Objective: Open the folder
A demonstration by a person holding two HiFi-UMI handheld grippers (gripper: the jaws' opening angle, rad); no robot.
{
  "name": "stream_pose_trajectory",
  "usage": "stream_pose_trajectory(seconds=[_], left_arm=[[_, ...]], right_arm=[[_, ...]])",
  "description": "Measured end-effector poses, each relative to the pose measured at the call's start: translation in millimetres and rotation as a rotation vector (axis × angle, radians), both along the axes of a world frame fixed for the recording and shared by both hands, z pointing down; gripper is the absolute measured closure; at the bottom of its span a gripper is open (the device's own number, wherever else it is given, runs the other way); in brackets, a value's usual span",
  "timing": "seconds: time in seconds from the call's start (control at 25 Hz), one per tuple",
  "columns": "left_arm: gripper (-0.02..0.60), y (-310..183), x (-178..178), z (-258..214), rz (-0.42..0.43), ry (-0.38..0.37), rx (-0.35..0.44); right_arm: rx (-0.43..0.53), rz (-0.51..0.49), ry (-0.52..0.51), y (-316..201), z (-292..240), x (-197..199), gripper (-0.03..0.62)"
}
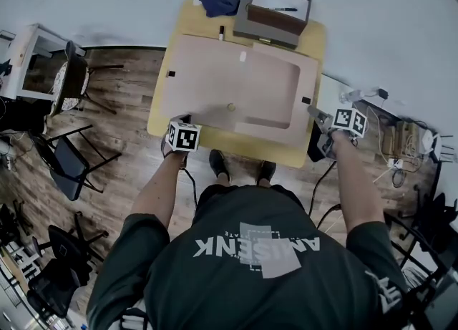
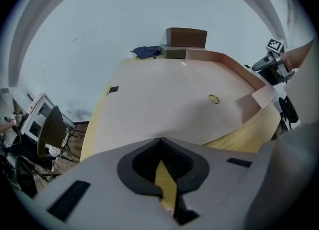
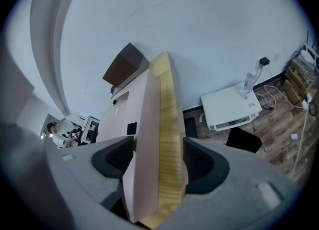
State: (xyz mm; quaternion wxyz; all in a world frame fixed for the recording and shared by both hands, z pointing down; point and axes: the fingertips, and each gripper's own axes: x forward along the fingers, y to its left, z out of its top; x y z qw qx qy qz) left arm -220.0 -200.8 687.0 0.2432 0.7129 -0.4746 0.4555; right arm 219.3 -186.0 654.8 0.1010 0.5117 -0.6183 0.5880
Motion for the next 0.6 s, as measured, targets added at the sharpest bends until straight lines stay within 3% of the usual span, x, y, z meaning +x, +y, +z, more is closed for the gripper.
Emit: stream_pose_trajectory(seconds=[0.24, 0.44, 0.6], left_arm=[[0.580, -4.5, -3.3, -21.0, 0.014, -0.008, 0.074], [0.580, -23.3, 0.0, -70.4, -0.037, 0.100, 0.214], [0.580, -34.9, 20.0, -108.5, -0.004, 0.169, 0.295]], right_arm=[[0.046, -0.058, 0.036, 0.9, -4.6, -4.7, 0.293], [0.128, -0.047, 0.012, -5.4, -30.7, -2.7, 0.293], [0.224, -0.084, 0.033, -15.0, -64.8, -2.8, 0.293]])
